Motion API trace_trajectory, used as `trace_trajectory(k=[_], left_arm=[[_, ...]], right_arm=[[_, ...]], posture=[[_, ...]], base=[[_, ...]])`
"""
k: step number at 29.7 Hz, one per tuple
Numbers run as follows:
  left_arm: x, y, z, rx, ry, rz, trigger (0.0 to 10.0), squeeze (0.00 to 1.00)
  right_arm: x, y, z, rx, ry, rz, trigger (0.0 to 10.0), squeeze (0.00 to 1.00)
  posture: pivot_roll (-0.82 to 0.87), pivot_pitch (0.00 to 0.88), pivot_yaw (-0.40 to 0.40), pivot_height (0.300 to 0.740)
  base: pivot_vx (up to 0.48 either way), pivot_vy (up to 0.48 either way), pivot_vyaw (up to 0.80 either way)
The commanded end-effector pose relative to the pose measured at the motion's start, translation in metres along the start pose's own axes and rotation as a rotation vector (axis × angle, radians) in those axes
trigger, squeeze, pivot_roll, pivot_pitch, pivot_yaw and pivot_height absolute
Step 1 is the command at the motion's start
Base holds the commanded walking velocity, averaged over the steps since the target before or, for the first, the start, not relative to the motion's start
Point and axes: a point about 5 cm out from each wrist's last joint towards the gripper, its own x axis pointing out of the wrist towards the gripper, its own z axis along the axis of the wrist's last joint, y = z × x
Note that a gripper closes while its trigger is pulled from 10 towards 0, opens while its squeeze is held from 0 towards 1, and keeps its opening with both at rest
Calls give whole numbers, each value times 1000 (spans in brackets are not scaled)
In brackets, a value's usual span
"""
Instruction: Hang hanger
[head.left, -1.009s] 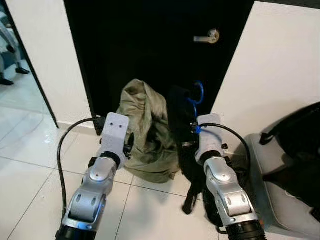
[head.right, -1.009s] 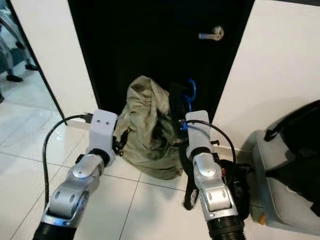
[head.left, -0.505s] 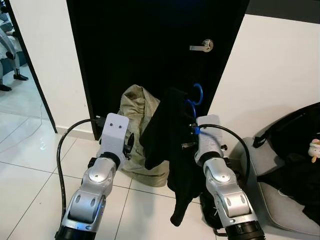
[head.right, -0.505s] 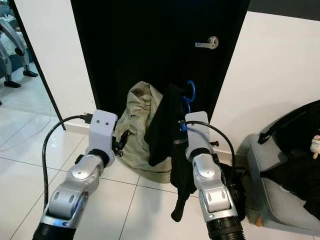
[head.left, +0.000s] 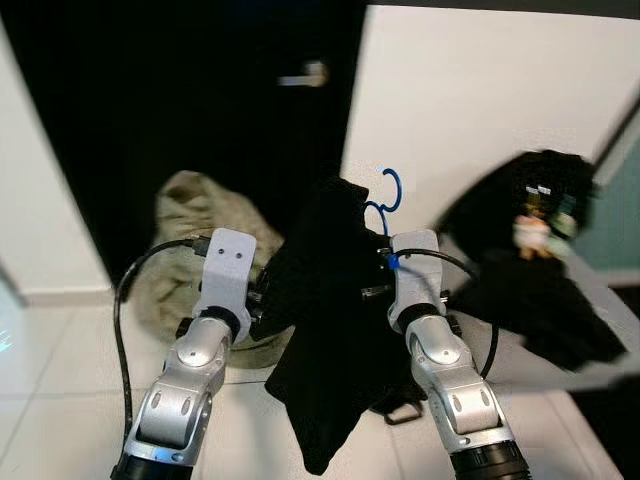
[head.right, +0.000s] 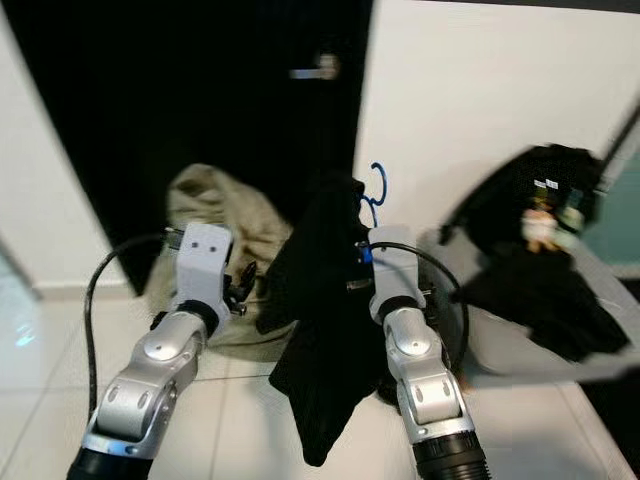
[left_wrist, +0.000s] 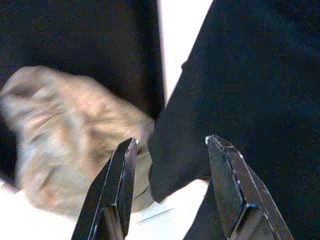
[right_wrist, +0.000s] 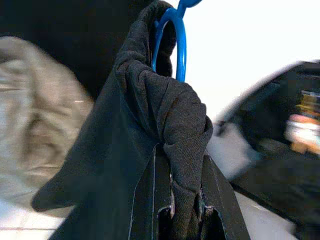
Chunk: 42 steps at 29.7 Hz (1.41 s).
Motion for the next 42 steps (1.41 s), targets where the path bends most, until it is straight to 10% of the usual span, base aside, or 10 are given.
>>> trace_trajectory(k=[1,24,42], left_arm=[[-1,0,-4,-3,18,-1,10000,0],[-2,1,-5,-19,25,13,10000,0],[-2,3,-5,-24,22,23,10000,0]], right_arm=[[0,0,7,17,-47,-4,10000,0],[-1,1,7,20,-46,2,10000,0],[-1,0,7,10,-51,-1,10000,0]], posture=[[-34,180,-59,740],[-33,189,-58,740],[-35,194,-59,740]], base=[[0,0,-800],[0,0,-800],[-357,0,0]])
